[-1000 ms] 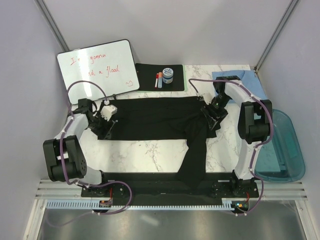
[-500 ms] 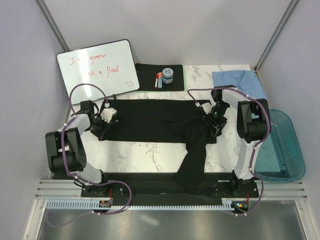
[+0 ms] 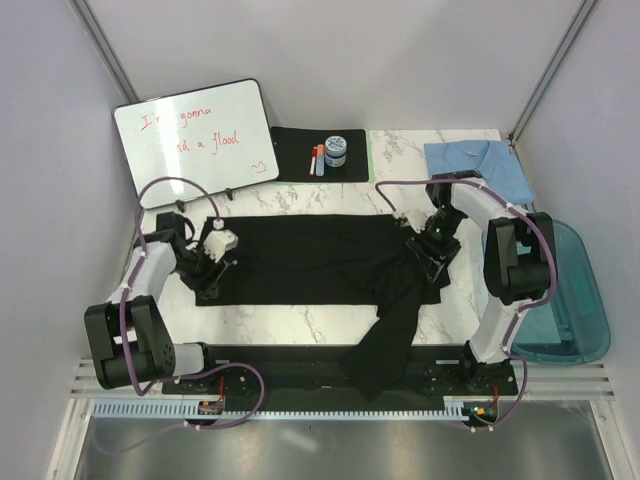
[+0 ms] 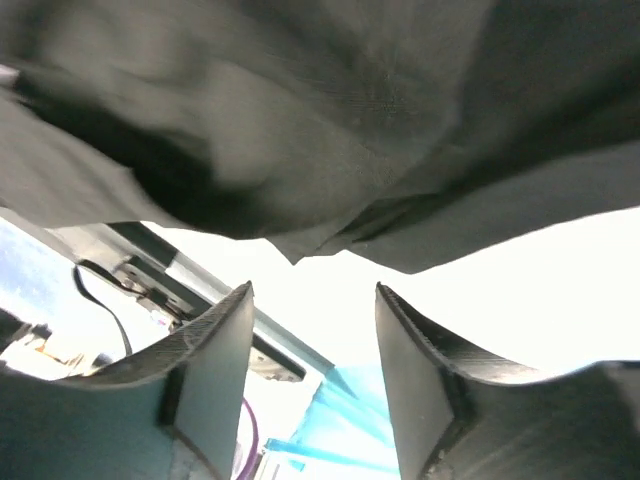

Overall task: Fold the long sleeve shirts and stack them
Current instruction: Fold the shirt

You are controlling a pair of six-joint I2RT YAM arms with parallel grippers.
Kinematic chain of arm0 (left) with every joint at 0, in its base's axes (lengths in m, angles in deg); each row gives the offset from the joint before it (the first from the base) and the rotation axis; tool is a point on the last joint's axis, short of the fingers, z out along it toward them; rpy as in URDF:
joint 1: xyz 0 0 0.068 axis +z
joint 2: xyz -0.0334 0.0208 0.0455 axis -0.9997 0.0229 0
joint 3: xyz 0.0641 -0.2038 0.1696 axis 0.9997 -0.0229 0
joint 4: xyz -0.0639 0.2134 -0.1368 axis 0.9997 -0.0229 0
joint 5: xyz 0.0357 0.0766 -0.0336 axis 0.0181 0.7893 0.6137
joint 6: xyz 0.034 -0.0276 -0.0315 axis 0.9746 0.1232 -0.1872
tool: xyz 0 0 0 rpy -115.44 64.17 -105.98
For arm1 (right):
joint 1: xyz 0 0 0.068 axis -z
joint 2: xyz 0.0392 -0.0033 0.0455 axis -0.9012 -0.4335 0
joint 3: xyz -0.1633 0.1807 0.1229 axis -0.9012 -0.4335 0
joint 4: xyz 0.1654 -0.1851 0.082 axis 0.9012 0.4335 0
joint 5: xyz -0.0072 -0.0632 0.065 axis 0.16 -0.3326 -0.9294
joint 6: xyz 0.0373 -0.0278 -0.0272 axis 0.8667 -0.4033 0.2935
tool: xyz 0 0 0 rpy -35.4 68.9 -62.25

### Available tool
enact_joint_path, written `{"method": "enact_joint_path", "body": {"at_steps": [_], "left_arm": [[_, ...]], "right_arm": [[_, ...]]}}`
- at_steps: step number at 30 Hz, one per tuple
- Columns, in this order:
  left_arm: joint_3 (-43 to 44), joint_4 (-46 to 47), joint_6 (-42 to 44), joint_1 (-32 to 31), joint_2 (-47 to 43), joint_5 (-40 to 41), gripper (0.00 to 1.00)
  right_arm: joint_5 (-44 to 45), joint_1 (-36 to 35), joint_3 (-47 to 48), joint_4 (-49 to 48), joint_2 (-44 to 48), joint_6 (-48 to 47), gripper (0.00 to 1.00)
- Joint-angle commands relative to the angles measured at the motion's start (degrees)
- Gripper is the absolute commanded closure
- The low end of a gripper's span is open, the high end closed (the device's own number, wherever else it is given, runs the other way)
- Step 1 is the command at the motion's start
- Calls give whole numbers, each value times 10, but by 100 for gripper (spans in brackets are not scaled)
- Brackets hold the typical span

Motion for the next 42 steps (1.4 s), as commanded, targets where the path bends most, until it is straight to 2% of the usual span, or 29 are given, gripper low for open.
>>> {"method": "enact_joint_path", "body": {"at_steps": [1,4,6,7,10,11,13,14,16,17,19,20,22,23,26,29,30,33,34,35,37,39,40,42], "left_arm": [[113,-63,24,3,7,-81,35],[137,-70,32,3,14,-108,32],[144,-77,33,-4,6,-134,32],[146,-83,39,-8,-12,-185,32],[129,-77,27,-87,-54,-219,30],[124,-67,10,-172,-78,-211,30],[104,-30,-55,-254,-94,-207,31],[99,-15,-81,-339,-99,-206,30],[79,49,-173,-424,-99,-183,30],[71,69,-198,-504,-98,-175,29],[36,158,-268,-582,-104,-126,27],[21,193,-284,-650,-107,-110,23],[-12,265,-294,-718,-95,-75,16],[-16,278,-296,-778,-83,-68,14],[-20,317,-341,-849,-39,-67,14],[-43,337,-399,-849,-44,-55,15],[-50,340,-412,-837,-59,-78,16],[-117,400,-471,-721,-180,-180,14],[-131,405,-482,-690,-218,-188,13],[-139,382,-490,-638,-269,-189,9],[-126,333,-494,-568,-306,-181,9],[-106,312,-530,-525,-346,-160,5],[-95,298,-534,-494,-350,-152,5],[-71,267,-564,-452,-361,-142,5]], "right_arm": [[-67,1,95,53,48,-36,40],[-67,-9,119,39,48,-39,37],[-55,-23,133,33,32,-35,45],[-59,-25,143,35,27,-27,49],[-86,-27,141,38,12,-22,52],[-94,-26,139,37,10,-19,53],[-122,-27,134,37,6,-13,54],[-135,-23,135,36,9,-6,54],[-176,-17,140,36,15,0,54],[-184,-11,141,37,18,7,54],[-208,-6,145,43,25,6,53],[-213,-3,142,50,33,3,53],[-215,0,131,52,45,-3,53],[-216,2,126,58,56,-11,53],[-220,2,98,70,84,-39,52],[-245,-2,68,93,121,-107,50],[-246,-8,44,92,134,-126,50],[-245,-60,-22,76,191,-200,43],[-243,-79,-39,62,208,-216,41],[-236,-126,-57,32,240,-222,39],[-232,-209,-97,-17,273,-217,33],[-226,-267,-124,-55,286,-202,30],[-218,-329,-131,-94,291,-198,30],[-186,-386,-160,-136,294,-182,30]]}}
